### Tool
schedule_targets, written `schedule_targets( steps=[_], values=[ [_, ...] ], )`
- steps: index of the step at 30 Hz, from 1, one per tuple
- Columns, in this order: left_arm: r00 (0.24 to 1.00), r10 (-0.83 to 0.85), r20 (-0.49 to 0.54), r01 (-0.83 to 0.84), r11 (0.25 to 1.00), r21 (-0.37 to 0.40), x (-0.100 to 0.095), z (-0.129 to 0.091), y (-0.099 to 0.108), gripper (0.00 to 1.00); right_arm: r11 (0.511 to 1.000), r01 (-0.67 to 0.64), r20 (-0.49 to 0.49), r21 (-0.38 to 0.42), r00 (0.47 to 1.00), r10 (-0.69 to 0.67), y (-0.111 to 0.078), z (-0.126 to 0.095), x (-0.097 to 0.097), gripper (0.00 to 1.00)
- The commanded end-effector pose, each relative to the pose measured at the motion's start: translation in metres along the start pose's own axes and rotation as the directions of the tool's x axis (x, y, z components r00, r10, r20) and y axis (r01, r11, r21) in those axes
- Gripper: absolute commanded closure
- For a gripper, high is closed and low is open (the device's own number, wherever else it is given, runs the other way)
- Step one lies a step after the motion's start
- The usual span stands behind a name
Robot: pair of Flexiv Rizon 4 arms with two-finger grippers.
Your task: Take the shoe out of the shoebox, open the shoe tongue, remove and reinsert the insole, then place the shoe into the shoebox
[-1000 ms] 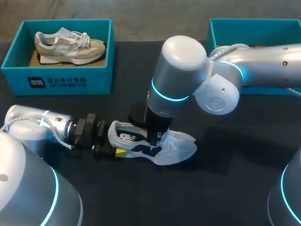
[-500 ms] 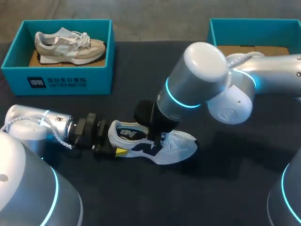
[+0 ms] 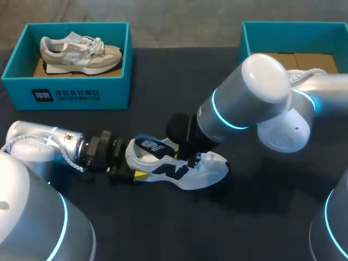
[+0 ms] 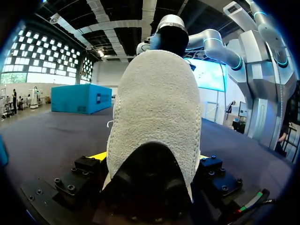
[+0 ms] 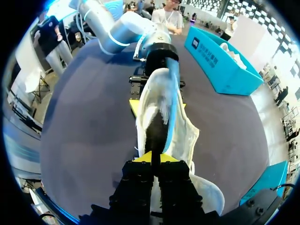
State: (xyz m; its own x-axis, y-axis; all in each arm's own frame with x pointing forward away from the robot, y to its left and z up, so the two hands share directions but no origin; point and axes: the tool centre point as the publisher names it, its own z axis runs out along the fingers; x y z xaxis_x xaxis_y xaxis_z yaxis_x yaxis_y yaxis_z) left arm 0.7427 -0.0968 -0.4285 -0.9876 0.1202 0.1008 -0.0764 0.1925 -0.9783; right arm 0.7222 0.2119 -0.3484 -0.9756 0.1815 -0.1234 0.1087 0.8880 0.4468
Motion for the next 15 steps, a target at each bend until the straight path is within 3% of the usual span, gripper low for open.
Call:
schedule_targets(
  steps=[1, 4, 7, 9, 15],
  values=[
    [1.0, 0.0, 0.003, 0.0, 1.0, 0.0, -0.002, 0.001, 0.003, 1.0, 1.0, 0.01, -0.017, 0.008, 1.0, -0.01, -0.001, 0.001, -0.001, 1.0],
    [1.0, 0.0, 0.003, 0.0, 1.0, 0.0, -0.002, 0.001, 0.003, 1.0, 1.0, 0.014, -0.028, 0.023, 1.0, -0.013, 0.001, 0.003, -0.001, 1.0],
    [1.0, 0.0, 0.003, 0.0, 1.0, 0.0, -0.002, 0.001, 0.003, 1.0, 0.999, 0.022, -0.037, 0.039, 0.999, -0.021, 0.004, 0.004, -0.002, 0.74],
    [1.0, 0.0, 0.003, 0.0, 1.0, 0.0, -0.002, 0.001, 0.003, 1.0, 0.999, 0.028, -0.038, 0.044, 0.999, -0.027, 0.007, 0.004, -0.002, 0.64],
    [1.0, 0.0, 0.003, 0.0, 1.0, 0.0, -0.002, 0.001, 0.003, 1.0, 0.997, 0.048, -0.034, 0.054, 0.998, -0.047, 0.014, -0.002, -0.003, 0.66]
  ],
)
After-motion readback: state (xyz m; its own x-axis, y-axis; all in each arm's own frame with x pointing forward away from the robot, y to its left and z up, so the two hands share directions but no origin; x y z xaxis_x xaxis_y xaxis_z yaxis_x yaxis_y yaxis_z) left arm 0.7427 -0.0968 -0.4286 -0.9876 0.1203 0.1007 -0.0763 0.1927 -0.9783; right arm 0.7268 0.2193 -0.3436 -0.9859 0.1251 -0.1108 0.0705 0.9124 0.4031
